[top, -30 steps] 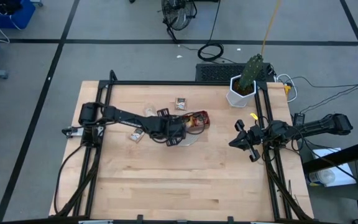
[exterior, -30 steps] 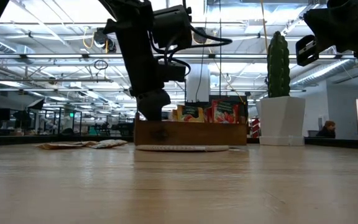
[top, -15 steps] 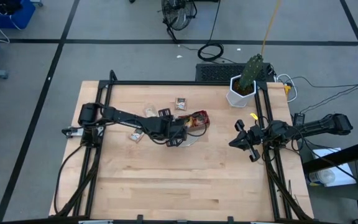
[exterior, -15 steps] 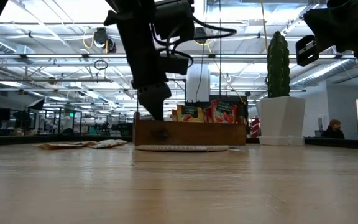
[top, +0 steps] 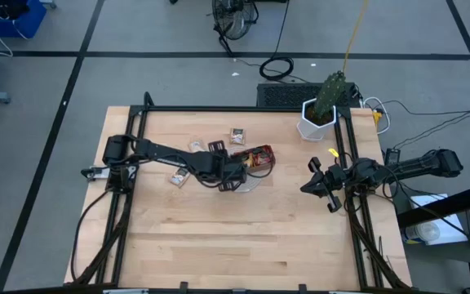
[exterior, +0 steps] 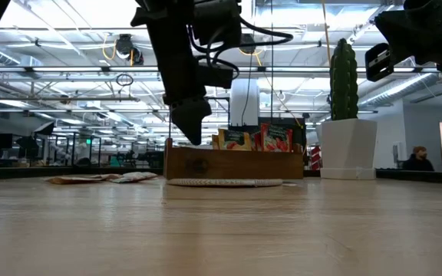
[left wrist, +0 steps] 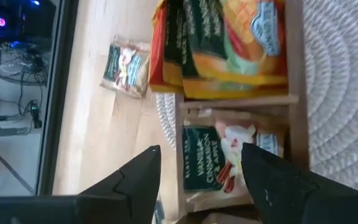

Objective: Pick & Place Tea
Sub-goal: Put the tan gold tea bag into the left section of the wood organizer

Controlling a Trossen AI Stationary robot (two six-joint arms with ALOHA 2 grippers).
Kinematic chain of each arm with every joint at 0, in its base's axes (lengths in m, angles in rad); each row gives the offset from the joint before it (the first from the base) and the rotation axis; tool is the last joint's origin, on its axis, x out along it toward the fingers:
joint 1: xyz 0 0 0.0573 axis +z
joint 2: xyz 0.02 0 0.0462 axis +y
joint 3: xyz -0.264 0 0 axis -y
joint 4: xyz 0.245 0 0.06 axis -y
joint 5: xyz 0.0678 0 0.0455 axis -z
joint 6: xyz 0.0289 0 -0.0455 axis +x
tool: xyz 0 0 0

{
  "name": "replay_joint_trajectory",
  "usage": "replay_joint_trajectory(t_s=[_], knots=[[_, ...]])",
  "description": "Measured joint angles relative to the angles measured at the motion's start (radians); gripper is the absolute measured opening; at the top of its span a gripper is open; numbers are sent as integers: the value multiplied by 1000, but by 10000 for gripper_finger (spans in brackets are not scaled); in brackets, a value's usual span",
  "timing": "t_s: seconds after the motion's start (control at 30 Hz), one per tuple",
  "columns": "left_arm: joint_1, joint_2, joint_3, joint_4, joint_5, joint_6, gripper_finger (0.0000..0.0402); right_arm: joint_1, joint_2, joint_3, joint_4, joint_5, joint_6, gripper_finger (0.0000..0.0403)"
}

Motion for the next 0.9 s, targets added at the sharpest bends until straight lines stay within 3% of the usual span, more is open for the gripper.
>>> replay_joint_trajectory(t_s=[0.1, 0.2, 0.27, 0.4, 0.6, 0.9], knots=[[2, 0, 0, -15, 26, 21, 223, 0, 0, 0, 0, 0, 0, 0], [21, 0, 10, -29, 151, 79, 199, 0, 0, 0, 0, 0, 0, 0], [41, 0, 18, -28, 219, 106, 153, 0, 0, 0, 0, 0, 0, 0], [84, 0, 18, -29, 257, 137, 24, 0, 0, 0, 0, 0, 0, 0], [161, 0, 11, -26, 490, 164, 4, 0, 0, 0, 0, 0, 0, 0], [175, 11, 10, -21, 636, 165, 2, 0, 0, 0, 0, 0, 0, 0]])
